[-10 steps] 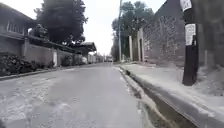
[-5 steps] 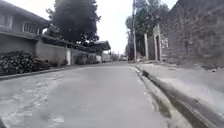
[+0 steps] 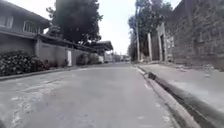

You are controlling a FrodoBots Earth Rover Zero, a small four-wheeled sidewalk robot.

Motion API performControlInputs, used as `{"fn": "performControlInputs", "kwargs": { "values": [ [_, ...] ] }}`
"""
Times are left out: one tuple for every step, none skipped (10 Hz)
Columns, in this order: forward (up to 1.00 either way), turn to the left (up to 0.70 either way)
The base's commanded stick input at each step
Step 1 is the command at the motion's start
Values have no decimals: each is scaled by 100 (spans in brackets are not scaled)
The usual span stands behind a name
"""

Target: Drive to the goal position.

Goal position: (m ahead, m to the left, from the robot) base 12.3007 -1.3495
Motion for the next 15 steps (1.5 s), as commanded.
{"fn": "performControlInputs", "kwargs": {
  "values": [
    [100, -40],
    [100, -40],
    [100, -40],
    [100, -33],
    [100, 0],
    [100, 0],
    [100, 0],
    [100, 0],
    [100, 0],
    [100, 0],
    [100, 0],
    [100, 0],
    [100, 0],
    [100, 0],
    [100, 0]
  ]
}}
